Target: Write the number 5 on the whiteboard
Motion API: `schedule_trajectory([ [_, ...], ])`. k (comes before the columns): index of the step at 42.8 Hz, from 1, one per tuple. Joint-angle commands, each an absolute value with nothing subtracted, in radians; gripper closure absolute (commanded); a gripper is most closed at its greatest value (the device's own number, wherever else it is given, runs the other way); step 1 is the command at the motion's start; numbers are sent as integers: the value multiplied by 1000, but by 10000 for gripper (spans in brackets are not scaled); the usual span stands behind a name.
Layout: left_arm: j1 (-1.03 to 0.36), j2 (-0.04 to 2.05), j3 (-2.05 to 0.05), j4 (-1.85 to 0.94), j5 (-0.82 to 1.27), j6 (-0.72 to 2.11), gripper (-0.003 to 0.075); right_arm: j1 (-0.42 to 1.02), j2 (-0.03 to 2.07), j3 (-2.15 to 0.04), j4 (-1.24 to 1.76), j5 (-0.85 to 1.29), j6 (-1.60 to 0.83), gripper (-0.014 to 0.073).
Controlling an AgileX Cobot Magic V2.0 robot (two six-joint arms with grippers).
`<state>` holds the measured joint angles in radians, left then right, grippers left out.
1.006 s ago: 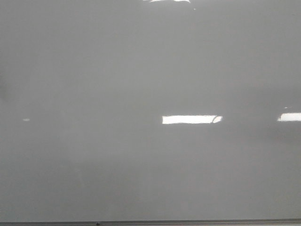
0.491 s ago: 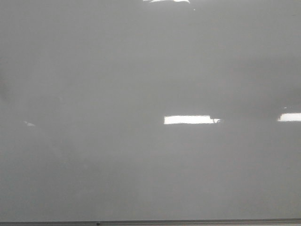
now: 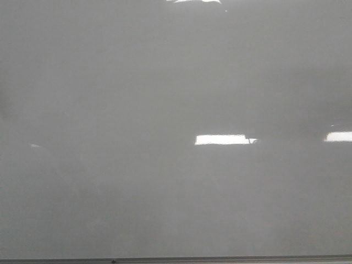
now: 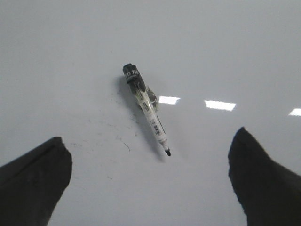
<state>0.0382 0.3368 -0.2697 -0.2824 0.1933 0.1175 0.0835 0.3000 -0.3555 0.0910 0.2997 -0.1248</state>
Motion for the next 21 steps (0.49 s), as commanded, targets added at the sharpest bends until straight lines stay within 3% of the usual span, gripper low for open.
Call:
schedule_trajectory([
  [1,34,454,-327,-383,129,117,74,84,316,-393,93,202,-123,69],
  [8,34,714,-421,-512,131,117,115,84,316,-393,93,202,-123,69],
  [21,34,1134,-637,-577,95,117,121,84,316,-393,93,208,-123,69],
])
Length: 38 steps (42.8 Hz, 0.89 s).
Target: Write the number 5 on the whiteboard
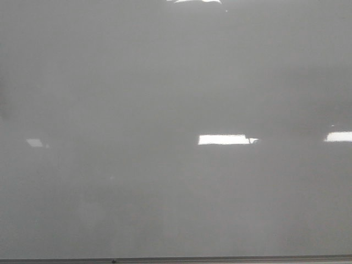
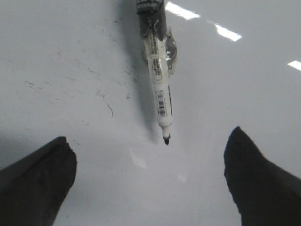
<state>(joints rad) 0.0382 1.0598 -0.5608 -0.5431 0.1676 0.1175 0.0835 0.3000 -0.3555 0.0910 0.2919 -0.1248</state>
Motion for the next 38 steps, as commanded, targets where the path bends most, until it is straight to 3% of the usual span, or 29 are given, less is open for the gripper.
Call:
schedule_trajectory([
  [1,34,1157,-653,-582,90,117,121,84,316,-393,93,209,-123,69],
  [26,-37,1421,-805,-598,0,117,134,84,316,-393,93,213,-123,69],
  [32,-37,1436,-805,-605,0,117,232,84,316,-393,93,213,-123,69],
  [38,-37,1436,-805,-596,-40,117,412,84,316,-393,93,213,-123,69],
])
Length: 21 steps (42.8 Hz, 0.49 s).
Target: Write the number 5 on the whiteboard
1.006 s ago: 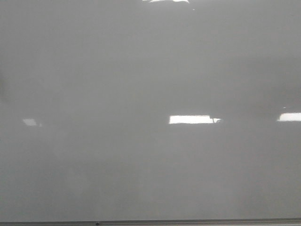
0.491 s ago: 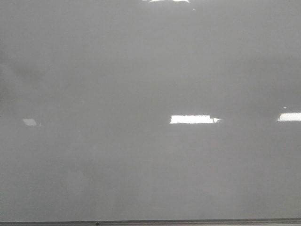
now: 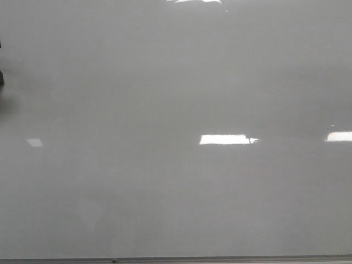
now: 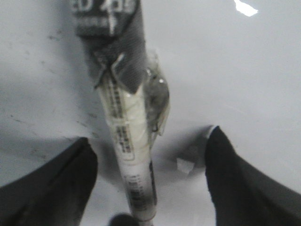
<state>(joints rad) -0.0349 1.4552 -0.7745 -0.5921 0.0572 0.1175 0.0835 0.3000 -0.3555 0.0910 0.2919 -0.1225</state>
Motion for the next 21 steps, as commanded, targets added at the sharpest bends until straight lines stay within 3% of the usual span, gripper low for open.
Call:
schedule_trajectory([
  [1,-37,1436,-805,-592,-48,117,441,84,316,-393,93,213,-123,69],
  [10,-37,1434,-805,-554,-52,119,662,84,316,-393,93,213,-123,69],
  [16,-37,1404,-816,-407,81,119,702,84,316,-393,93,213,-123,69],
  [21,-47,1368,-885,-268,380,134,702,84,316,-393,93,212,-123,69],
])
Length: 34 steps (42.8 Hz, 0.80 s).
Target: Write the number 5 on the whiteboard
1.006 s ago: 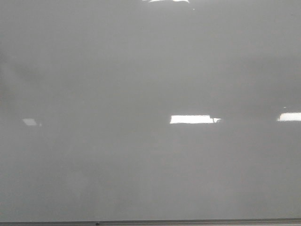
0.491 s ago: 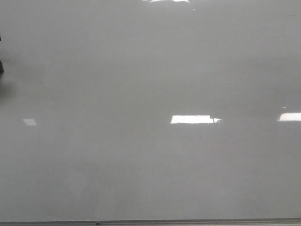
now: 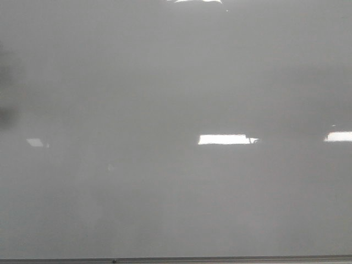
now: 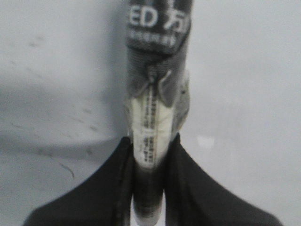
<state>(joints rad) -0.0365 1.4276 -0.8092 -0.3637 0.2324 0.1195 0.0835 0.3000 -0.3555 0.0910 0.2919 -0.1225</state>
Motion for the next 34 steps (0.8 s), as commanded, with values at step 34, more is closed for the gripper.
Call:
schedule_trajectory([
  [34,-638,1352,-1171,-231,1012,879,702,353,652,-646,232,552,-245,69],
])
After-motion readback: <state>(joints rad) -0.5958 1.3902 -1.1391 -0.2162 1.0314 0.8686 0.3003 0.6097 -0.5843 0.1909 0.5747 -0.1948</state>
